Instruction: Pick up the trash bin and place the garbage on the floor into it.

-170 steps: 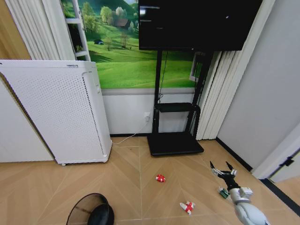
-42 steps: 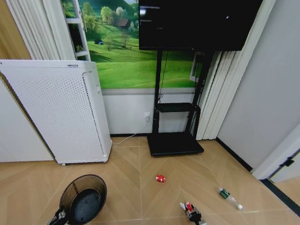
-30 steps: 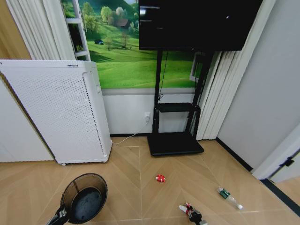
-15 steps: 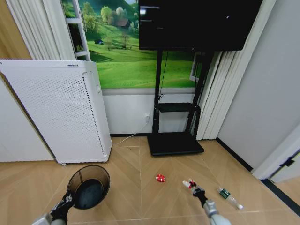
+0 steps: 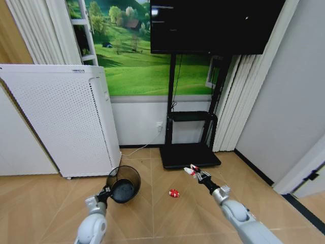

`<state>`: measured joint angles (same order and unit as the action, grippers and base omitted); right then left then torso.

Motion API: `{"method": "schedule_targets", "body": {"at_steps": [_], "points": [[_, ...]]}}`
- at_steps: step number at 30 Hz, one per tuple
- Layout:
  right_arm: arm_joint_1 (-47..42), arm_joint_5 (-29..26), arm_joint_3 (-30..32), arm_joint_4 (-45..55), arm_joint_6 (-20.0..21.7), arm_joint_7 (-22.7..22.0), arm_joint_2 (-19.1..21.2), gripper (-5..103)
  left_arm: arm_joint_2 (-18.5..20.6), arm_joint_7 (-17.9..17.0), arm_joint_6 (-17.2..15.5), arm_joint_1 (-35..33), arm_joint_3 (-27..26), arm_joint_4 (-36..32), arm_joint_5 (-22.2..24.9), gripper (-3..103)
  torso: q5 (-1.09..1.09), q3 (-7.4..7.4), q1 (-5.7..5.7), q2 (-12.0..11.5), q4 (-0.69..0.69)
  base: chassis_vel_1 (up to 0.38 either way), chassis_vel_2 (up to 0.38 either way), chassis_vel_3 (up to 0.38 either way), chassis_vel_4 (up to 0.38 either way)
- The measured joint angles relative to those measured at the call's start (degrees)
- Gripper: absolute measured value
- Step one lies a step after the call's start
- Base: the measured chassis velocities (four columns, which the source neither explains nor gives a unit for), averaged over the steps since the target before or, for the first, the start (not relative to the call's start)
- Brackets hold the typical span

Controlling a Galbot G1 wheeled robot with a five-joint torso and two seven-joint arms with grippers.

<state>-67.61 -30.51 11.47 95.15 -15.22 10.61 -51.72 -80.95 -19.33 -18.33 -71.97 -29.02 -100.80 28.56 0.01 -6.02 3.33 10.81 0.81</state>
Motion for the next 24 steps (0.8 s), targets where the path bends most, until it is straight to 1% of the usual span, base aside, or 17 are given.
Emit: {"method": "schedule_targets", "body": {"at_steps": [2,3,5,6,7,8,10,11,13,14,16,19,22,23,24], "points": [[-0.6,0.6,-4.0,2.9,0.0,-0.4,-0.2,10,-1.4,0.0,0.0,2.7,1.2,2.6,-0.2,6,-0.02,0.01,0.0,0.0,0.01,0.0,0.0,0.0,0.0],[-0.6,0.6,-4.0,2.9,0.0,-0.4,-0.2,10,-1.4,0.0,0.0,2.7,1.2,2.6,-0.2,6,-0.02,0.01,0.0,0.0,0.01,0.0,0.0,0.0,0.0],[0.8,1.0,-7.6,4.4,0.5,-1.4,-1.4,10,-2.3,0.1,0.0,3.8,1.9,4.3,-1.0,6,0.0,0.01,0.0,0.0,0.0,0.0,0.0,0.0,0.0],[0.8,1.0,-7.6,4.4,0.5,-1.4,-1.4,10,-2.3,0.1,0.0,3.8,1.9,4.3,-1.0,6,0.0,0.01,0.0,0.0,0.0,0.0,0.0,0.0,0.0],[2.1,1.2,-9.6,4.9,1.0,-2.0,-2.2,10,-2.8,0.4,0.1,4.1,2.1,5.4,-1.7,6,-0.02,0.01,0.0,0.0,-0.01,0.0,0.0,0.0,0.0],[2.1,1.2,-9.6,4.9,1.0,-2.0,-2.2,10,-2.8,0.4,0.1,4.1,2.1,5.4,-1.7,6,-0.02,0.01,0.0,0.0,-0.01,0.0,0.0,0.0,0.0],[4.7,1.3,-12.8,5.2,1.9,-3.0,-3.4,10,-3.8,0.6,0.4,4.2,2.5,7.0,-2.8,6,-0.02,0.01,0.0,0.0,-0.02,0.0,0.0,0.0,0.0],[4.7,1.3,-12.8,5.2,1.9,-3.0,-3.4,10,-3.8,0.6,0.4,4.2,2.5,7.0,-2.8,6,-0.02,0.01,0.0,0.0,-0.02,0.0,0.0,0.0,0.0],[7.0,1.1,-15.6,5.1,2.3,-3.5,-4.0,10,-4.8,0.7,0.6,4.3,2.6,8.2,-3.8,6,-0.02,0.0,0.0,0.0,-0.02,0.0,0.0,0.0,0.0],[7.0,1.1,-15.6,5.1,2.3,-3.5,-4.0,10,-4.8,0.7,0.6,4.3,2.6,8.2,-3.8,6,-0.02,0.0,0.0,0.0,-0.02,0.0,0.0,0.0,0.0],[9.1,0.8,-18.3,4.2,2.4,-3.7,-4.9,10,-6.1,0.8,0.6,4.2,3.1,8.8,-4.5,6,-0.01,0.01,0.0,0.0,-0.02,0.0,0.0,0.0,0.0],[10.5,0.7,-20.1,2.9,2.4,-3.8,-5.8,10,-7.3,0.8,0.6,3.9,3.5,8.9,-5.5,6,-0.02,0.01,-0.01,0.0,-0.01,0.0,0.0,0.0,0.0],[12.7,0.7,-22.6,0.1,2.4,-3.8,-8.4,10,-9.3,0.7,0.6,3.2,3.9,8.7,-7.3,6,-0.02,0.01,-0.01,0.0,0.0,0.0,0.0,0.0,0.0],[12.7,0.7,-22.6,0.1,2.4,-3.8,-8.4,10,-9.3,0.7,0.6,3.2,3.9,8.7,-7.3,6,-0.02,0.01,-0.01,0.0,0.0,0.0,0.0,0.0,0.0],[13.4,0.8,-23.4,-1.0,2.3,-3.8,-9.7,10,-9.9,0.6,0.5,2.8,4.0,8.3,-7.6,6,-0.02,0.01,-0.01,0.0,-0.01,0.0,0.0,0.0,0.0]]}}
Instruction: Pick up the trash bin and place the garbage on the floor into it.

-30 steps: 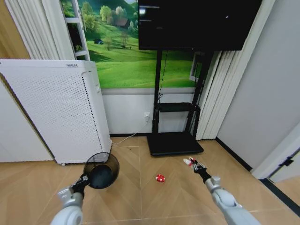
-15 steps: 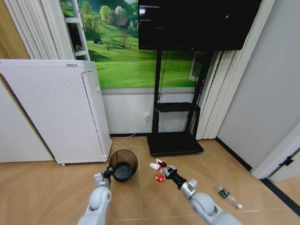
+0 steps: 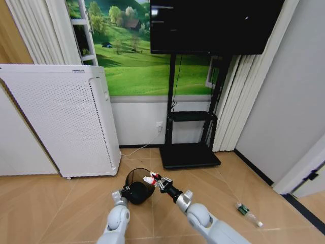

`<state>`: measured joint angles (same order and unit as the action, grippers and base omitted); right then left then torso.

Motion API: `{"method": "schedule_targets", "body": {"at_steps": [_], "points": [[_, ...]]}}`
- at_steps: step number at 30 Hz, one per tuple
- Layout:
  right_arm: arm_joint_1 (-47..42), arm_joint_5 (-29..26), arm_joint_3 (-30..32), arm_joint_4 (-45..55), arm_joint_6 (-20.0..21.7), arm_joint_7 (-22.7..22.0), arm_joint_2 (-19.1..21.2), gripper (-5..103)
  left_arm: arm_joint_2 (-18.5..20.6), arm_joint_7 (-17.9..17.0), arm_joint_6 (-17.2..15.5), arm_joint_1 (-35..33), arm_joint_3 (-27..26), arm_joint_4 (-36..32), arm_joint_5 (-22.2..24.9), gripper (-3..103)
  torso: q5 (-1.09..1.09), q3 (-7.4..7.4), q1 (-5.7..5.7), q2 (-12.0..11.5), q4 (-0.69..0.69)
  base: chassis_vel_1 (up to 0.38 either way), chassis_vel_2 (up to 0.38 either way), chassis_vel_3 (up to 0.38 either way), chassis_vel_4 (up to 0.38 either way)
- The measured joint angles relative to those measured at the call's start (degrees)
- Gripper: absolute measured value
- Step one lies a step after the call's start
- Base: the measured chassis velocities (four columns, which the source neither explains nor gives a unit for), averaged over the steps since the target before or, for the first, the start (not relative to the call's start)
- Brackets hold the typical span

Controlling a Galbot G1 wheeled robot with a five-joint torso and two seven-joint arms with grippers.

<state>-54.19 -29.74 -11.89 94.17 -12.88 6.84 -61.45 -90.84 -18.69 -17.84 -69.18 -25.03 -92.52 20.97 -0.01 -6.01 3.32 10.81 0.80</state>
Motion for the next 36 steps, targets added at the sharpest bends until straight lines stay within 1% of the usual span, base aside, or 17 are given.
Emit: {"method": "schedule_targets", "body": {"at_steps": [5,9,11,14,15,18,19,22,23,24,26,27,28,31,32,34,36], "points": [[1.6,0.1,-1.8,-1.8,0.0,-0.7,-3.9,10,-0.7,-0.1,-0.2,-1.1,0.3,-0.6,-0.7,6,0.0,0.0,0.0,0.0,-0.01,0.0,0.0,0.0,0.0],[2.2,0.3,-2.3,-2.3,0.3,-1.9,-5.4,10,-0.7,-0.1,-0.2,-1.6,0.2,-0.9,-0.8,6,0.01,0.0,0.0,0.0,-0.01,0.0,0.0,0.0,0.0],[2.4,0.4,-2.4,-2.6,0.5,-2.2,-5.7,7,-0.6,-0.2,-0.2,-1.9,0.1,-1.4,-0.6,6,0.0,0.0,0.0,0.0,-0.01,0.0,0.0,0.0,0.0],[2.6,0.6,-2.4,-3.3,0.6,-2.6,-6.3,22,-0.4,-0.5,-0.6,-2.7,0.0,-3.1,0.4,6,0.0,0.0,0.0,0.0,0.0,0.0,0.0,0.0,0.0],[2.6,0.6,-2.4,-3.3,0.6,-2.6,-6.3,22,-0.4,-0.5,-0.6,-2.7,0.0,-3.1,0.4,6,0.0,0.0,0.0,0.0,0.0,0.0,0.0,0.0,0.0],[2.7,0.7,-2.2,-4.2,0.6,-2.7,-6.9,38,-0.3,-0.7,-0.8,-3.1,-0.4,-4.0,1.4,6,0.0,0.0,0.0,0.0,-0.01,0.0,0.0,0.0,0.0],[2.7,0.7,-2.2,-4.2,0.6,-2.7,-6.9,38,-0.3,-0.7,-0.8,-3.1,-0.4,-4.0,1.4,6,0.0,0.0,0.0,0.0,-0.01,0.0,0.0,0.0,0.0],[2.5,1.4,-1.3,-5.0,0.4,-3.5,-7.6,55,-0.5,-0.7,-0.8,-3.0,-0.7,-3.7,1.6,6,0.01,0.0,0.0,0.0,-0.01,0.0,0.0,0.0,0.0],[2.5,1.4,-1.3,-5.0,0.4,-3.5,-7.6,55,-0.5,-0.7,-0.8,-3.0,-0.7,-3.7,1.6,6,0.01,0.0,0.0,0.0,-0.01,0.0,0.0,0.0,0.0],[2.4,1.7,-0.9,-5.2,0.3,-3.6,-7.7,61,-0.7,-0.7,-0.8,-2.9,-0.7,-3.6,1.7,6,0.01,0.0,0.0,0.0,-0.01,0.0,0.0,0.0,0.0],[2.3,1.8,-0.7,-5.3,0.1,-3.6,-7.5,61,-0.8,-0.7,-0.8,-2.8,-0.6,-3.6,1.7,6,0.01,0.0,0.0,0.0,0.0,0.0,0.0,0.0,0.0],[2.4,1.8,-0.2,-5.5,-0.2,-3.3,-7.1,71,-1.1,-0.9,-1.0,-2.7,-0.3,-3.6,1.8,6,0.0,0.0,0.0,0.0,0.0,0.0,0.0,0.0,0.0],[2.4,1.7,-0.1,-5.5,-0.2,-3.3,-6.9,71,-1.2,-0.9,-1.0,-2.6,-0.3,-3.7,1.9,6,0.01,0.0,0.0,0.0,0.0,0.0,0.0,0.0,0.0],[3.0,1.2,0.7,-5.6,-0.3,-3.2,-6.5,87,-1.3,-1.0,-1.1,-2.5,-0.2,-4.0,1.9,6,0.01,0.0,0.0,0.0,0.0,0.0,0.0,0.0,0.0],[3.0,1.2,0.7,-5.6,-0.3,-3.2,-6.5,87,-1.3,-1.0,-1.1,-2.5,-0.2,-4.0,1.9,6,0.01,0.0,0.0,0.0,0.0,0.0,0.0,0.0,0.0],[3.3,0.9,0.9,-5.7,-0.3,-3.2,-6.4,97,-1.3,-1.0,-1.1,-2.8,-0.4,-4.3,2.0,6,0.01,0.0,0.0,0.0,0.0,0.0,0.0,0.0,0.0],[3.4,0.9,0.9,-5.7,-0.3,-3.2,-6.4,99,-1.3,-1.0,-1.1,-3.1,-0.6,-4.6,2.0,6,0.01,0.0,0.0,0.0,0.0,0.0,0.0,0.0,0.0]]}}
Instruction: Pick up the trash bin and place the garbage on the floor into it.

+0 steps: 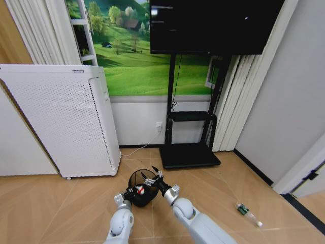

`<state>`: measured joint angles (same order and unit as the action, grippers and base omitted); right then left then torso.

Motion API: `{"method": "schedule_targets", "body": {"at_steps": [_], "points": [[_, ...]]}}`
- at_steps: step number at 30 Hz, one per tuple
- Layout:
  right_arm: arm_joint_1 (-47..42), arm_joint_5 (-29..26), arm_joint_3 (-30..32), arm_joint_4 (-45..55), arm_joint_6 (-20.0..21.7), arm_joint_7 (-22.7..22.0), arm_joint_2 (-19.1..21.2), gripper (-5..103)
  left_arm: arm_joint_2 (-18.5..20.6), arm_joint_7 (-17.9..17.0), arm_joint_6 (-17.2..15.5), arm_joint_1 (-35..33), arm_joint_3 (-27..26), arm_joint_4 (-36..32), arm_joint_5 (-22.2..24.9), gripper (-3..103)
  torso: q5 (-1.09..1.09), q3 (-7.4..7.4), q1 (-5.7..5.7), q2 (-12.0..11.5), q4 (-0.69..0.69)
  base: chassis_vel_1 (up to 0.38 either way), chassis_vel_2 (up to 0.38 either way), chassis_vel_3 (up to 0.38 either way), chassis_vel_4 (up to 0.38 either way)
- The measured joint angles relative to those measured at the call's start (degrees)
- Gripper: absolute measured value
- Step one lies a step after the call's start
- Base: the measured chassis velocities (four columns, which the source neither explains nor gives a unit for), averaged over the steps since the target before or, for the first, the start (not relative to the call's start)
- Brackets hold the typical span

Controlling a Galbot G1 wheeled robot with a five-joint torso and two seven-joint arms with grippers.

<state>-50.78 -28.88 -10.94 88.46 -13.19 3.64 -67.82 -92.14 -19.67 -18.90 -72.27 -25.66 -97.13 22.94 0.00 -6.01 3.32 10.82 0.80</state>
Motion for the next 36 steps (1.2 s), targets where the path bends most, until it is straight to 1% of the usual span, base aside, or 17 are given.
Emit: {"method": "schedule_targets", "body": {"at_steps": [6,10,13,14,15,17,18,19,22,24,26,28,31,32,33,35,36], "points": [[-0.1,0.4,0.5,-0.5,-0.2,-0.1,-0.5,100,0.0,0.0,0.0,-1.8,-1.0,-1.4,-0.1,6,0.0,0.0,0.0,0.0,-0.01,0.0,0.0,0.0,0.0],[0.1,0.4,2.6,-2.4,-0.7,-0.4,-1.2,100,0.2,0.1,0.2,-3.3,-2.0,-3.2,-0.2,6,0.0,0.0,0.0,0.0,-0.01,0.0,0.0,0.0,0.0],[1.0,-0.2,7.4,-6.8,-2.1,-0.5,-1.4,100,1.2,0.1,0.4,-5.3,-3.5,-6.0,0.1,6,0.0,0.0,0.0,0.0,-0.01,0.0,0.0,0.0,0.0],[1.0,-0.2,7.4,-6.8,-2.1,-0.5,-1.4,100,1.2,0.1,0.4,-5.3,-3.5,-6.0,0.1,6,0.0,0.0,0.0,0.0,-0.01,0.0,0.0,0.0,0.0],[1.4,-0.3,9.8,-9.1,-2.8,-0.4,-1.4,100,1.8,0.1,0.5,-6.4,-4.0,-7.6,0.4,6,0.0,0.0,0.0,0.0,-0.01,0.0,0.0,0.0,0.0],[1.9,0.4,12.7,-12.6,-4.2,0.1,-1.3,100,2.5,0.1,0.5,-8.3,-5.0,-10.0,1.2,6,0.01,0.0,0.0,0.0,-0.01,0.0,0.0,0.0,0.0],[1.9,0.4,12.7,-12.6,-4.2,0.1,-1.3,100,2.5,0.1,0.5,-8.3,-5.0,-10.0,1.2,6,0.01,0.0,0.0,0.0,-0.01,0.0,0.0,0.0,0.0],[2.1,1.9,15.7,-16.6,-5.8,0.8,-1.3,100,3.1,0.1,0.5,-10.3,-6.1,-12.1,1.6,6,0.01,0.0,0.0,0.0,0.0,0.0,0.0,0.0,0.0],[1.8,1.4,17.6,-18.5,-6.0,0.9,-1.0,100,3.5,0.1,0.6,-11.8,-7.1,-13.5,1.8,6,0.01,0.0,0.0,0.0,-0.01,0.0,0.0,0.0,0.0],[0.6,0.5,21.2,-21.2,-6.0,1.0,0.0,100,4.4,0.5,1.1,-15.6,-9.4,-16.7,2.6,6,0.01,0.0,0.0,0.0,0.0,0.0,0.0,0.0,0.0],[0.3,0.6,22.0,-21.8,-6.1,1.1,0.2,100,4.7,0.6,1.2,-16.5,-10.0,-17.6,3.0,6,0.0,0.0,0.0,0.0,0.0,0.0,0.0,0.0,0.0],[-0.9,1.0,24.3,-23.8,-6.6,1.3,0.6,100,5.4,0.9,1.7,-20.4,-11.8,-20.7,4.0,6,0.0,0.0,0.0,0.0,0.0,0.0,0.0,0.0,0.0],[-1.5,1.3,25.4,-25.1,-7.1,1.7,0.5,100,5.7,1.1,2.0,-22.4,-12.7,-22.2,4.4,6,0.01,0.0,0.0,0.0,0.0,0.0,0.0,0.0,0.0],[-2.4,2.0,27.2,-27.7,-8.9,2.7,0.0,100,5.8,1.4,2.5,-25.5,-13.9,-24.4,4.7,6,0.0,0.01,0.0,0.0,0.0,0.0,0.0,0.0,0.0],[-2.4,2.0,27.2,-27.7,-8.9,2.7,0.0,100,5.8,1.4,2.5,-25.5,-13.9,-24.4,4.7,6,0.0,0.01,0.0,0.0,0.0,0.0,0.0,0.0,0.0],[-4.4,4.8,29.6,-32.5,-13.1,3.5,-1.0,100,5.8,2.4,3.9,-31.0,-16.0,-27.9,4.9,6,0.01,0.01,-0.01,0.0,-0.01,0.0,0.0,0.0,0.0],[-4.4,4.8,29.6,-32.5,-13.1,3.5,-1.0,100,5.8,2.4,3.9,-31.0,-16.0,-27.9,4.9,6,0.01,0.01,-0.01,0.0,-0.01,0.0,0.0,0.0,0.0]]}}
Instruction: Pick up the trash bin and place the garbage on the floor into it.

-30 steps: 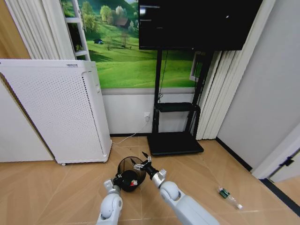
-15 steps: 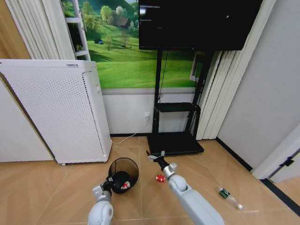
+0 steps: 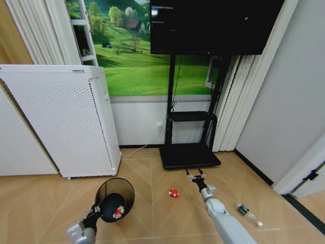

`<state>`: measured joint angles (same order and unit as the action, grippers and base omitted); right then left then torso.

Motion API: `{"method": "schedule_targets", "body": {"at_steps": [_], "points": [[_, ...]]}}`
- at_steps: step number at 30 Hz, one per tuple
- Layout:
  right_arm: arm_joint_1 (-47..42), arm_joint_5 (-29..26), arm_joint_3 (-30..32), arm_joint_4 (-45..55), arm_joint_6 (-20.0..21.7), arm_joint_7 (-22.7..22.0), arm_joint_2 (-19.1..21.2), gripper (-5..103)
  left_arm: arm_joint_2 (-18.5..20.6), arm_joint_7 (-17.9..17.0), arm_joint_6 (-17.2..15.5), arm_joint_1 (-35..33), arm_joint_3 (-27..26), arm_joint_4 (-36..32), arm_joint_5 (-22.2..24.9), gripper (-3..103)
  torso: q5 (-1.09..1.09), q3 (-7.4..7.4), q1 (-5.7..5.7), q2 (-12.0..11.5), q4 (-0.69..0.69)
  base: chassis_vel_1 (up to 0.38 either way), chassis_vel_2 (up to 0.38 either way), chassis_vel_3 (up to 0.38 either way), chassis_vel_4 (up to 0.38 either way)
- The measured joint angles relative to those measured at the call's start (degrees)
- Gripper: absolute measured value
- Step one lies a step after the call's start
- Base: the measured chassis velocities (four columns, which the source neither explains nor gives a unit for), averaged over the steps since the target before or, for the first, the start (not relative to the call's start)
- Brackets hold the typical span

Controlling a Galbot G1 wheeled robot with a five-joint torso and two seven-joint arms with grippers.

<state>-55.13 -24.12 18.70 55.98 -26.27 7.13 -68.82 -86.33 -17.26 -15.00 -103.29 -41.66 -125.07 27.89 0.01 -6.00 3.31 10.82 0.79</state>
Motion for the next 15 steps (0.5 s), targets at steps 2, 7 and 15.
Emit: {"method": "schedule_targets", "body": {"at_steps": [2,7,15], "points": [[-2.2,2.8,1.4,-3.1,-2.9,0.5,-0.4,100,0.1,0.7,1.0,-3.3,-2.0,-1.9,0.9,6,0.0,0.0,0.0,0.0,0.01,0.0,0.0,0.0,0.0],[-4.2,4.6,2.7,-4.7,-2.5,1.2,-0.9,100,0.5,1.5,1.9,-5.3,-3.5,-2.3,1.7,6,-0.01,0.0,0.0,0.0,0.01,0.0,0.0,0.0,0.0],[-5.9,1.3,3.6,-2.8,-2.0,1.7,-1.6,100,0.0,2.0,2.5,-5.5,-3.4,-2.0,1.9,6,-0.01,0.0,-0.01,0.0,0.0,-0.002,0.004,0.0,-0.009]]}}
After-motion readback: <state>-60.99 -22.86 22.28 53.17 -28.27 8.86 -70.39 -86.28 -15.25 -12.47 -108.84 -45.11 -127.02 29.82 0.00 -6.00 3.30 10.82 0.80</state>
